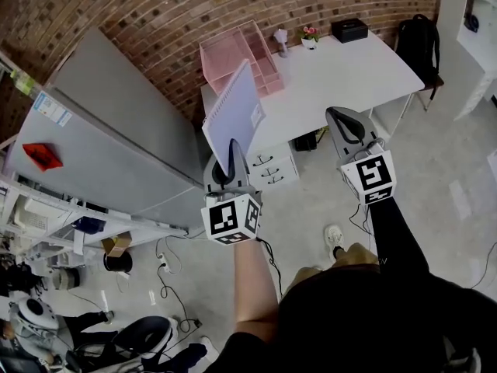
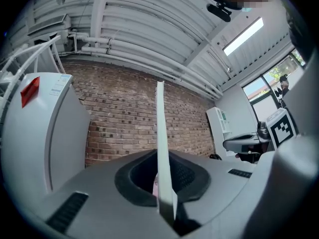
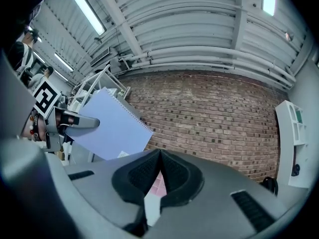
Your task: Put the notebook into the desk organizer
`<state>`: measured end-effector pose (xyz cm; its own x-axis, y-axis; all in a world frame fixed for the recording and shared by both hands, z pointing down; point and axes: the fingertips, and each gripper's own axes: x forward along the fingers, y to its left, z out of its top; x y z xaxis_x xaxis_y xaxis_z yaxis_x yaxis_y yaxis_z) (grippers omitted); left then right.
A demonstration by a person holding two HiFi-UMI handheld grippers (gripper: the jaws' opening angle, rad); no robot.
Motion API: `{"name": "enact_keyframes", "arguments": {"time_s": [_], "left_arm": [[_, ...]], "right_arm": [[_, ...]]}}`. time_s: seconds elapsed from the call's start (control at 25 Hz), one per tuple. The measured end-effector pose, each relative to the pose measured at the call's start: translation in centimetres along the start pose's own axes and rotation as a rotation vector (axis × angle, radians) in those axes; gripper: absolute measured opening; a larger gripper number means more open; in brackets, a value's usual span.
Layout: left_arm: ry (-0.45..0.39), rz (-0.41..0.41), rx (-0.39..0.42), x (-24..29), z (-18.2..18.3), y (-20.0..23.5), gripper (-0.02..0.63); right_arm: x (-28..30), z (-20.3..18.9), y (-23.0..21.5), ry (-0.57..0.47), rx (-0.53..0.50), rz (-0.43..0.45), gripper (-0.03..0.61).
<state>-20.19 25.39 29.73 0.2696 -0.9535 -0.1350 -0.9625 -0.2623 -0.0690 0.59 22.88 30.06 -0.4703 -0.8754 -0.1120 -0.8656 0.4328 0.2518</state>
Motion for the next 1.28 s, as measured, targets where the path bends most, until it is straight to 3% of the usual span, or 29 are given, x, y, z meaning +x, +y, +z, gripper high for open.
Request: {"name": "enact_keyframes", "arguments": {"time_s": [0.52,1.28], "left_arm": [[0.022,0.042,0.013,11.9,-2.4,-2.3,0.038],[0.034,0.105,0.035,15.5,-3.6,-2.0,0.038]], "right_arm": [[8.0,-3.7,-9.7,-0.016,0.012,0.05,0.021],[12.4,-6.1,-12.0,-0.047,0.071,0.103,0.021]]}}
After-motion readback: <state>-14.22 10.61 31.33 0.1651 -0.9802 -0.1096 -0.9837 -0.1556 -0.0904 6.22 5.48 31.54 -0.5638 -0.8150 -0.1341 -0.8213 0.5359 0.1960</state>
